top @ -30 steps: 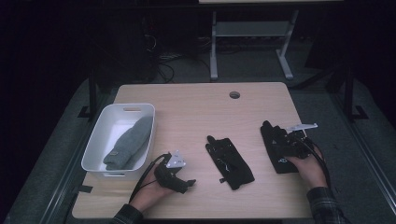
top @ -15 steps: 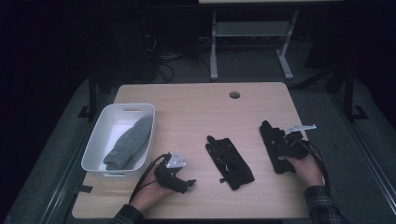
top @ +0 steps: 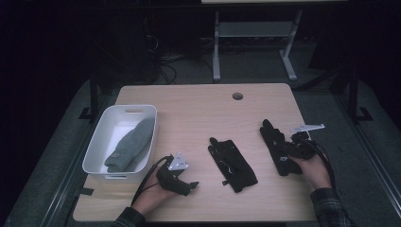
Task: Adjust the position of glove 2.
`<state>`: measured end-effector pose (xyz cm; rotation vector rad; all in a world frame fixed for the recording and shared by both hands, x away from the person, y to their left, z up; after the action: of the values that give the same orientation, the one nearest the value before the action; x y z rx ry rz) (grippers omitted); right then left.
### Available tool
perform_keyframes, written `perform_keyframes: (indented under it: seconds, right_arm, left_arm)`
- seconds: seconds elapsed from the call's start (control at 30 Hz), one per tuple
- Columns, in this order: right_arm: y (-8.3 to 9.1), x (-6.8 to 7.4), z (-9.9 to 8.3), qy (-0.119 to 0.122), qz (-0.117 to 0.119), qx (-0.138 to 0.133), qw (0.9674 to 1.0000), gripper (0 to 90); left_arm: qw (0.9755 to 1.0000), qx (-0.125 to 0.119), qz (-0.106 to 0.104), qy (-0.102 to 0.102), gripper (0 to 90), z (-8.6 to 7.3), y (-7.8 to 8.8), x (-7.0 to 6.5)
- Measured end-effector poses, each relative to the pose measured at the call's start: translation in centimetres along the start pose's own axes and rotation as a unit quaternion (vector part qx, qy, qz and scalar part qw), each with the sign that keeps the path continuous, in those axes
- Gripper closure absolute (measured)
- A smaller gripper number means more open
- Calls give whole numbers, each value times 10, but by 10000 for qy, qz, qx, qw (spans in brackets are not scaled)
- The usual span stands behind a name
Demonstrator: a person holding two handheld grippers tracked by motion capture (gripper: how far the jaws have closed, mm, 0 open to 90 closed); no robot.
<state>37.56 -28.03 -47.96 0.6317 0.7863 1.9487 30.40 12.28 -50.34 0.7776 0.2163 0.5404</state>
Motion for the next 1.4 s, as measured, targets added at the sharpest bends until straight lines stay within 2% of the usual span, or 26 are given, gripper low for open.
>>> perform_keyframes:
  seconds: [0.27, 0.5, 0.63, 0.97, 1.2, 1.4]
  right_arm:
    - [10, 16, 9, -51, 327, -158, 9993, 758]
    - [15, 37, 17, 81, 577, -225, 9980, 756]
    - [15, 52, 22, 240, 723, -243, 9968, 756]
    - [1, 96, 31, 575, 1049, -84, 9928, 753]
    - [-13, 129, 37, 836, 1233, 30, 9888, 753]
    - [-19, 145, 40, 934, 1311, 73, 9869, 752]
  left_arm:
    - [10000, -3, -3, 2, 128, 0, 0, 0]
    - [10000, -8, -9, 7, 128, 0, 0, 0]
    - [10000, -14, -7, 13, 128, 0, 0, 0]
    - [10000, -20, 15, -5, 128, 0, 0, 0]
    - [10000, -25, 16, 4, 128, 0, 0, 0]
    - [10000, -30, 16, 11, 129, 0, 0, 0]
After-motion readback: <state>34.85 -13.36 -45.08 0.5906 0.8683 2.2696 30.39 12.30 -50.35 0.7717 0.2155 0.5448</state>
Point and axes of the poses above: each handheld gripper's, and its own axes: y roughly backward along the jaws, z roughly out of its top, x roughly to its left, the point moved 4 cm from there along -y, roughly forward along the jaws, and after that the axes turned 1 degree about z, right-handed, at the moved point
